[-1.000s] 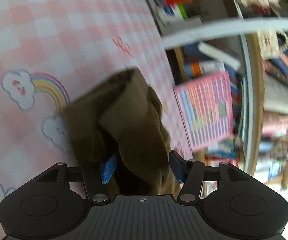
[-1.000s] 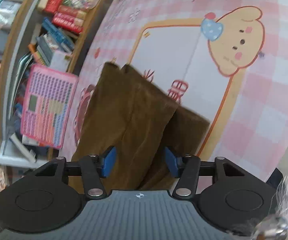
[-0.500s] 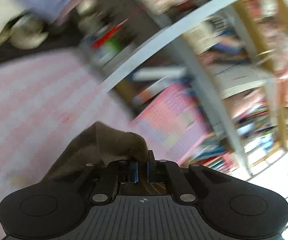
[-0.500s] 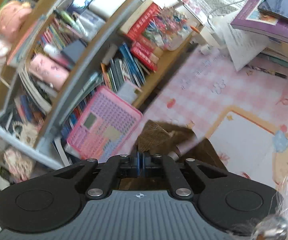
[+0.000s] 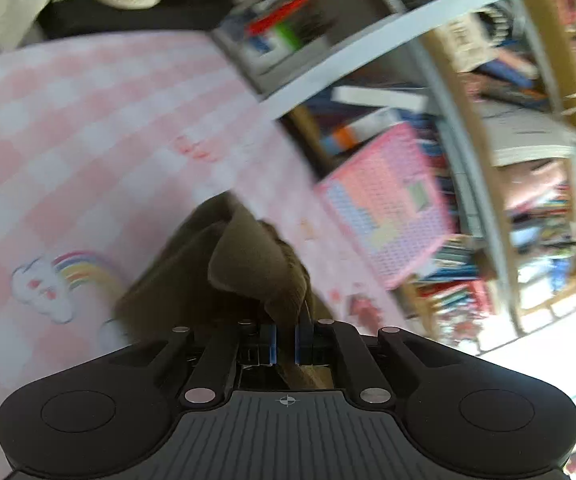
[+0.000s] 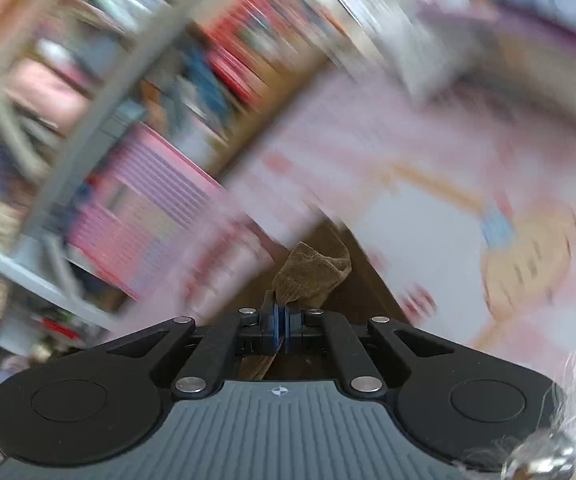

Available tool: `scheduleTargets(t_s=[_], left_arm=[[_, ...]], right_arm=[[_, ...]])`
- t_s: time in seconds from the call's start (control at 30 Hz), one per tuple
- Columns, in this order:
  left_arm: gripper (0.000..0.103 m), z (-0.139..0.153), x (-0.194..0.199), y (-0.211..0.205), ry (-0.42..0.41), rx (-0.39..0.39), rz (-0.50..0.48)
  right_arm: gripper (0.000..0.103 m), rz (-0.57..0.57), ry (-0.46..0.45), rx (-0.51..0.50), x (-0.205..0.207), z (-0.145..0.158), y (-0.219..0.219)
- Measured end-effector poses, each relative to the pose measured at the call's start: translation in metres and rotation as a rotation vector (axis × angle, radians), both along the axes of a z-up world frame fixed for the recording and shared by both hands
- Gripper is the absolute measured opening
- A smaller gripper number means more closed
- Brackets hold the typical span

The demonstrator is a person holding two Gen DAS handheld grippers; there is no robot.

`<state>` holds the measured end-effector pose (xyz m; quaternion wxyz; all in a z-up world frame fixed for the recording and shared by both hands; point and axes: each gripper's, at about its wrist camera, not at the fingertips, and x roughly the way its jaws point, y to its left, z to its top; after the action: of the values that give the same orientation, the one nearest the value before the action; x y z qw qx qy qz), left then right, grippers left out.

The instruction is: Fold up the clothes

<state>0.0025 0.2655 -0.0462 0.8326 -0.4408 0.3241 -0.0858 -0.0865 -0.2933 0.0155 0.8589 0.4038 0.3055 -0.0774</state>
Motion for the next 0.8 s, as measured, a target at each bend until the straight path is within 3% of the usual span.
scheduleTargets(t_s=[0.07,0.2,0.23,0.33,0.4,0.47,0.57,0.63,0.8], left_arm=[[0.008,-0.003,-0.004,0.001,0.004,0.008,-0.013],[0.008,-0.028,-0.005,0.002,0.110,0.018,-0.012],[0.009,-0.029,-0.006,0.003,0.119,0.018,-0.002],[0.018,-0.031,-0.009,0.006,0.142,0.018,0.027],[0.021,-0.026,-0.015,0.010,0.134,0.016,0.051],[0.030,-0.021,-0.023,0.014,0.126,0.021,0.076],[0.040,-0.019,-0.037,0.017,0.125,0.020,0.114],[0.056,-0.023,-0.037,0.017,0.154,0.004,0.129],[0.056,-0.034,-0.024,0.010,0.216,-0.041,0.122]], right_arm=[[0.003,-0.018,0.003,-0.012,-0.006,0.003,-0.001],[0.004,-0.017,0.256,-0.023,0.001,-0.058,0.000],[0.004,-0.017,0.274,-0.039,0.001,-0.063,0.003],[0.009,-0.023,0.263,-0.087,-0.002,-0.062,0.010],[0.024,-0.036,0.246,-0.096,-0.002,-0.056,0.013],[0.031,-0.075,0.231,-0.116,-0.010,-0.046,0.013],[0.033,-0.121,0.227,-0.157,-0.023,-0.038,0.015],[0.034,-0.122,0.251,-0.175,-0.025,-0.039,0.017],[0.037,-0.100,0.332,-0.184,-0.017,-0.054,0.022]])
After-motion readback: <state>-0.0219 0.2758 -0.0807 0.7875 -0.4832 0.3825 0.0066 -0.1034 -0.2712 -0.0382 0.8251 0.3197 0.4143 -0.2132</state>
